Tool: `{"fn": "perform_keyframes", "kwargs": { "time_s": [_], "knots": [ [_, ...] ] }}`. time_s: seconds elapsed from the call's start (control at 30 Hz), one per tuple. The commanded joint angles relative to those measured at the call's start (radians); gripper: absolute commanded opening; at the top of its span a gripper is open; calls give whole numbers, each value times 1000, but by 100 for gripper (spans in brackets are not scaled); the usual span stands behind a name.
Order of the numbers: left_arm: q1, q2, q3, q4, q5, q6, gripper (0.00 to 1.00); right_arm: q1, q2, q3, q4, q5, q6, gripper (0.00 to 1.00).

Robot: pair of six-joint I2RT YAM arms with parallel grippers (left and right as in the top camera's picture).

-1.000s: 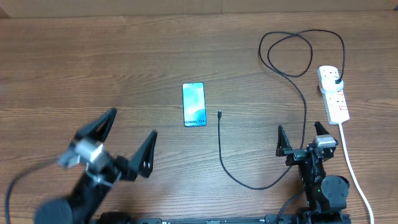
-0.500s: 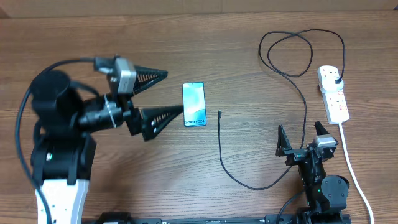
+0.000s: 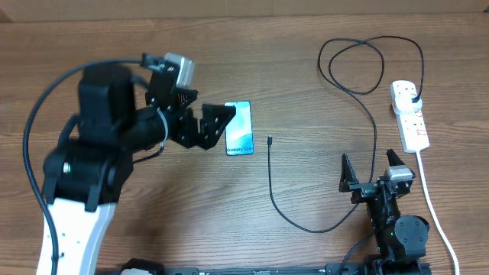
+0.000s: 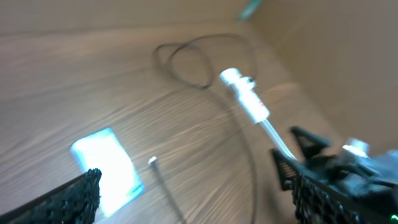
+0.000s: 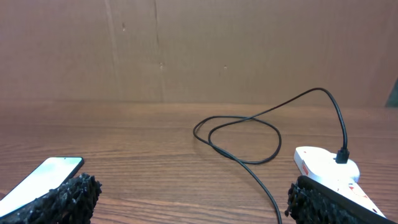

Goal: Plug charger to phone and switch on socket
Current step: 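Swing the left gripper open toward the phone on the table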

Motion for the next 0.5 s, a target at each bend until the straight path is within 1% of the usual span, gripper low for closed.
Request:
{"fn": "perform_keyframes", "kwargs": {
  "time_s": [0.0,0.07,0.13,0.17,0.3,0.4,0.47],
  "knots": [
    [-56,156,225,-188,-307,36,100,-3,-9,-11,6,10,-2,100],
    [-79,249,349,-312,-375,37,100,-3,-9,-11,6,10,-2,100],
    [-93,326,437,-381,-381,36,100,-3,-9,-11,6,10,-2,100],
    [-98,361,465,-390,-343,34,100,-3,-9,-11,6,10,-2,100],
    [-98,417,472,-391,-168,-31,100,-3,-9,-11,6,10,-2,100],
    [-98,459,472,-388,-96,-37,100,-3,-9,-11,6,10,-2,100],
    [-98,476,472,-389,-92,-57,100,-3,-9,-11,6,10,-2,100]
  ]
}}
